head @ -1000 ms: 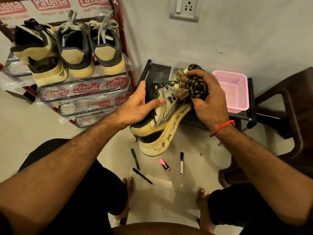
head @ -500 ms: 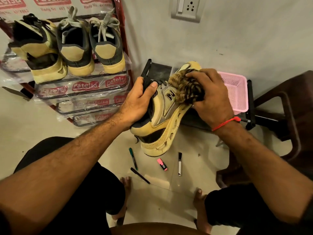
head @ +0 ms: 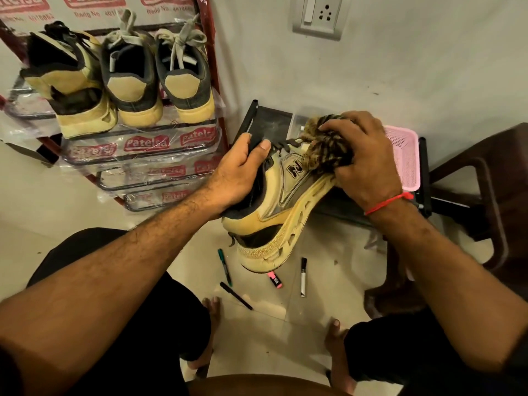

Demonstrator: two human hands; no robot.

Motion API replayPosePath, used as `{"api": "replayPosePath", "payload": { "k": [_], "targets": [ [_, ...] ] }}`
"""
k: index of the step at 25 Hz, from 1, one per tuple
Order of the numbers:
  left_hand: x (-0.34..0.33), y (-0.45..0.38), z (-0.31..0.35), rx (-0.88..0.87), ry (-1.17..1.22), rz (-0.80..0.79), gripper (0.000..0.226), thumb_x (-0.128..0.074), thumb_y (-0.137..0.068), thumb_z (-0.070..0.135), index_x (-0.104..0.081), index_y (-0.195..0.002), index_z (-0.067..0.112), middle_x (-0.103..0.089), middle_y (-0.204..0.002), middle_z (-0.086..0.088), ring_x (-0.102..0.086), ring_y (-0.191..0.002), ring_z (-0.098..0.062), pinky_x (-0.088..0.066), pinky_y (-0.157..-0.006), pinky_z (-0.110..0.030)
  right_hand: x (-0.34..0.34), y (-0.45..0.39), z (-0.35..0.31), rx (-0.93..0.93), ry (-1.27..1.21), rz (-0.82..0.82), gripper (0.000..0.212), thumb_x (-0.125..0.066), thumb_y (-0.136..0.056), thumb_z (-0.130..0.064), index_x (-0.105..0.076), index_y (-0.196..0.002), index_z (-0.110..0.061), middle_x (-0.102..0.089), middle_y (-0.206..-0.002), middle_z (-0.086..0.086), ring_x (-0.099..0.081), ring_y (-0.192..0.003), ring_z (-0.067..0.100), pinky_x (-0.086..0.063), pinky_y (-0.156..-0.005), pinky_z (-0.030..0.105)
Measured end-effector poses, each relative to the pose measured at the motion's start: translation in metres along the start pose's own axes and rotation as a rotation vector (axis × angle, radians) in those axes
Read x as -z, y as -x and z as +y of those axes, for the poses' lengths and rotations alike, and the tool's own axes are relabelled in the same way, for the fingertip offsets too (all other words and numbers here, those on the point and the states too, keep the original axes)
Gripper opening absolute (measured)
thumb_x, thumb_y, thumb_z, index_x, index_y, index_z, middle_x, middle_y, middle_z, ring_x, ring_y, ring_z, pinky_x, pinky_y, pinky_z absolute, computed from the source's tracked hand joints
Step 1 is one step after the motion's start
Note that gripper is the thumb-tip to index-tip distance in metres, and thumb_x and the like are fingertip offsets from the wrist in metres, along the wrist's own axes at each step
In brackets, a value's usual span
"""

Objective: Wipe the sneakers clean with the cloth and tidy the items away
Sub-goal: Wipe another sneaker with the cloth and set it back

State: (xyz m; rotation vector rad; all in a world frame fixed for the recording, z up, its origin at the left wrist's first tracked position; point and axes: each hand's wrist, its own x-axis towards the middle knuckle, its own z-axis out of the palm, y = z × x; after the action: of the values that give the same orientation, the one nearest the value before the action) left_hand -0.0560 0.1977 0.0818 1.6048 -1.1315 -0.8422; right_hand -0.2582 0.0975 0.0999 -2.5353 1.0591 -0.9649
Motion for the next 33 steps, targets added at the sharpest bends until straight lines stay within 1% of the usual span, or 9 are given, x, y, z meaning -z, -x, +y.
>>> {"api": "replayPosePath", "payload": {
  "k": [2,7,10,13,17,22,25,30,33],
  "targets": [
    [-0.001,-0.003,0.001,-0.015,-0.023,0.030,0.014,-0.047,-0.108,0.026,-0.053,-0.103,0.014,-0.057,-0.083,0.009,-0.054,-0.068,0.011,-0.042,-0.066,-0.010,-0.008,0.011,-0.015,0.005,-0.049,-0.058,0.055,-0.075,-0.067,0.000,-0.065,-0.120,-0.010,-0.056,-0.127,0.018,-0.051,-0.118,0.035,-0.049,-0.097,0.051],
    [0.008,-0.005,0.001,0.002,-0.013,0.037,0.031,-0.045,-0.108,0.032,-0.056,-0.120,0.006,-0.067,-0.113,-0.018,-0.063,-0.099,-0.021,-0.051,-0.091,-0.041,-0.032,0.060,-0.076,0.543,-0.078,-0.284,0.044,-0.068,-0.081,-0.030,-0.065,-0.119,-0.009,-0.058,-0.125,0.019,-0.053,-0.113,0.031,-0.046,-0.093,0.036],
    [0.008,-0.002,0.001,-0.040,0.009,-0.019,0.027,-0.045,-0.108,0.028,-0.058,-0.112,0.005,-0.067,-0.101,-0.014,-0.062,-0.088,-0.007,-0.051,-0.081,-0.028,-0.019,0.025,-0.034,0.359,0.034,-0.128,0.051,-0.080,-0.075,-0.029,-0.066,-0.119,-0.007,-0.057,-0.126,0.022,-0.051,-0.115,0.036,-0.045,-0.096,0.042],
    [0.006,-0.002,0.000,-0.033,0.013,-0.021,0.016,-0.045,-0.108,0.024,-0.055,-0.098,0.016,-0.059,-0.082,0.009,-0.055,-0.068,0.011,-0.043,-0.066,-0.010,0.000,0.003,0.007,0.073,0.080,-0.040,0.052,-0.079,-0.069,-0.009,-0.066,-0.120,-0.011,-0.055,-0.126,0.017,-0.048,-0.114,0.036,-0.046,-0.095,0.044],
    [0.004,-0.002,-0.003,-0.043,-0.034,0.036,0.018,-0.046,-0.108,0.025,-0.056,-0.104,0.011,-0.058,-0.083,0.008,-0.054,-0.068,0.008,-0.043,-0.064,-0.011,-0.004,0.010,0.000,-0.059,0.002,-0.047,0.056,-0.076,-0.068,0.001,-0.064,-0.121,-0.014,-0.053,-0.129,0.014,-0.047,-0.119,0.032,-0.047,-0.099,0.048],
    [0.006,-0.007,-0.005,0.007,-0.046,0.145,0.029,-0.045,-0.108,0.030,-0.057,-0.116,0.005,-0.064,-0.099,-0.009,-0.058,-0.089,-0.014,-0.049,-0.080,-0.029,-0.036,0.061,-0.076,0.356,-0.180,-0.311,0.050,-0.080,-0.075,-0.018,-0.065,-0.122,-0.013,-0.055,-0.130,0.013,-0.049,-0.119,0.027,-0.048,-0.098,0.039],
    [0.007,-0.005,-0.007,0.027,-0.022,0.097,0.026,-0.046,-0.107,0.031,-0.058,-0.117,0.010,-0.065,-0.099,-0.004,-0.060,-0.092,-0.014,-0.050,-0.085,-0.037,-0.035,0.059,-0.076,0.545,-0.108,-0.344,0.047,-0.077,-0.075,-0.020,-0.066,-0.120,-0.011,-0.058,-0.127,0.018,-0.053,-0.114,0.032,-0.046,-0.094,0.037],
    [0.004,-0.005,-0.006,0.015,-0.038,0.087,0.023,-0.045,-0.108,0.031,-0.059,-0.111,0.012,-0.061,-0.089,0.008,-0.058,-0.084,-0.006,-0.046,-0.076,-0.020,-0.011,0.009,0.002,-0.123,-0.057,-0.066,0.055,-0.073,-0.070,-0.001,-0.065,-0.122,-0.016,-0.055,-0.128,0.012,-0.048,-0.121,0.031,-0.046,-0.103,0.044],
    [0.001,-0.011,-0.007,0.034,-0.100,0.135,0.029,-0.044,-0.108,0.030,-0.058,-0.113,0.005,-0.060,-0.092,-0.001,-0.056,-0.088,-0.015,-0.041,-0.068,-0.021,-0.010,0.013,-0.003,-0.150,-0.131,-0.118,0.054,-0.072,-0.070,0.005,-0.065,-0.119,-0.017,-0.057,-0.125,0.007,-0.052,-0.119,0.025,-0.048,-0.102,0.031]
  ]
}}
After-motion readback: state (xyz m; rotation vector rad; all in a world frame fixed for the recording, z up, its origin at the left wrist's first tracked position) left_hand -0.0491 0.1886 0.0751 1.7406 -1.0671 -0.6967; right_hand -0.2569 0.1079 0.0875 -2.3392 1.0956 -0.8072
